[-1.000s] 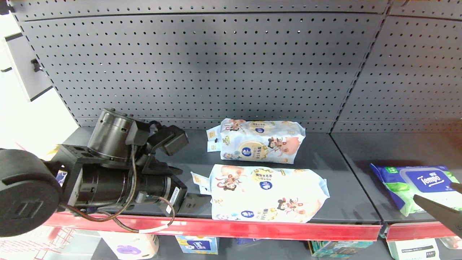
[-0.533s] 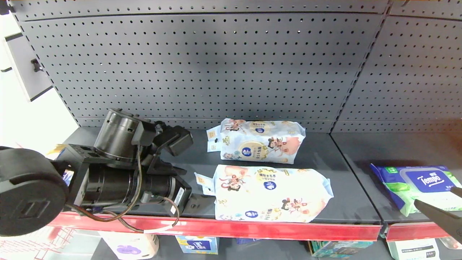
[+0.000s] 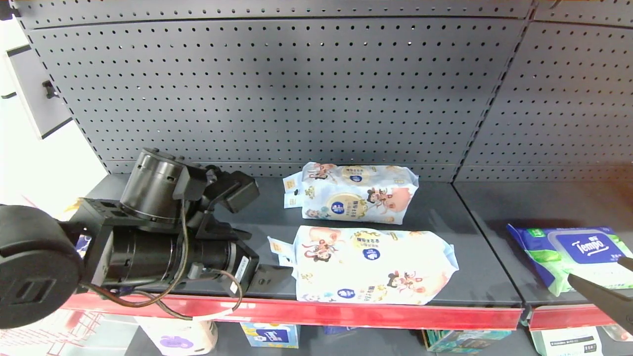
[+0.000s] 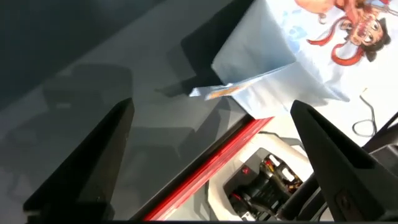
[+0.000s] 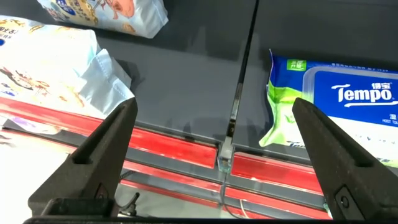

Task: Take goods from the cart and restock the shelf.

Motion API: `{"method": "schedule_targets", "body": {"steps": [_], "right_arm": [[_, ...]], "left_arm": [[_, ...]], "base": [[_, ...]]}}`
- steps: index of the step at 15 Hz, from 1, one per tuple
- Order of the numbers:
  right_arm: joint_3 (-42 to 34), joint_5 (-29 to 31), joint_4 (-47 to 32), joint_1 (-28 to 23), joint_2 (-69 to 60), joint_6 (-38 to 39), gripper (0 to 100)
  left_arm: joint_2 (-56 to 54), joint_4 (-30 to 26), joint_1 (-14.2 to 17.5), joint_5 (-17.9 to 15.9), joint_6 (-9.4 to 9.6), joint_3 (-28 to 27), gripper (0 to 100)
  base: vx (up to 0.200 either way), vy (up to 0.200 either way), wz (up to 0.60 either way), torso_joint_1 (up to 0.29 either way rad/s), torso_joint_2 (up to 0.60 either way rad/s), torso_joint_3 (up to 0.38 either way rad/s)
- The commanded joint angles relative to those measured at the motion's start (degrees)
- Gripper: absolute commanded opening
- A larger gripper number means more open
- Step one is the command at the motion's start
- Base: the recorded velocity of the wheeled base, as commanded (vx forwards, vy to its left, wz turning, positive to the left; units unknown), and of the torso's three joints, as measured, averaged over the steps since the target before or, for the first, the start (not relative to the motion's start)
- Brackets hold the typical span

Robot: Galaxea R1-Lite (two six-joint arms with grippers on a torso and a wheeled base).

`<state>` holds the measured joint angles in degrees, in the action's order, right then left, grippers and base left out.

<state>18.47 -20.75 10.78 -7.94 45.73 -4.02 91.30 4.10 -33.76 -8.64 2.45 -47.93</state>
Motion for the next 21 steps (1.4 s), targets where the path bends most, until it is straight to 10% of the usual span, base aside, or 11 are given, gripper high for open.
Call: {"method": "schedule_targets", "body": {"steps": [1, 7, 13, 17, 21], "right_arm": [[-0.01, 0.01, -0.05, -0.06, -0.11, -0.02, 100], [-2.21, 5.72, -0.05, -0.33, -1.61, -0.20, 100], [-12.05, 9.32, -0.49, 0.11, -16.37, -1.69, 100], [-18.47, 10.64, -1.46, 0.11, -27.62, -1.51, 100], [-16.71, 10.99, -12.09, 0.20, -36.32, -0.72, 100]], "left_arm": [[-5.07, -0.05, 0.53, 0.91, -2.98, 0.47, 100], [-32.41, -6.56, 8.53, 2.23, -8.60, 9.61, 100], [-68.62, -47.34, 23.47, 7.15, -8.60, 7.42, 100], [-73.72, -51.47, 39.29, 11.19, -8.34, 9.44, 100], [-81.98, -52.17, 40.35, 10.75, -7.81, 15.24, 100]], "base": [[0.000, 0.000, 0.00, 0.000, 0.00, 0.000], [0.000, 0.000, 0.00, 0.000, 0.00, 0.000], [0.000, 0.000, 0.00, 0.000, 0.00, 0.000], [0.000, 0.000, 0.00, 0.000, 0.00, 0.000], [0.000, 0.000, 0.00, 0.000, 0.00, 0.000]]}}
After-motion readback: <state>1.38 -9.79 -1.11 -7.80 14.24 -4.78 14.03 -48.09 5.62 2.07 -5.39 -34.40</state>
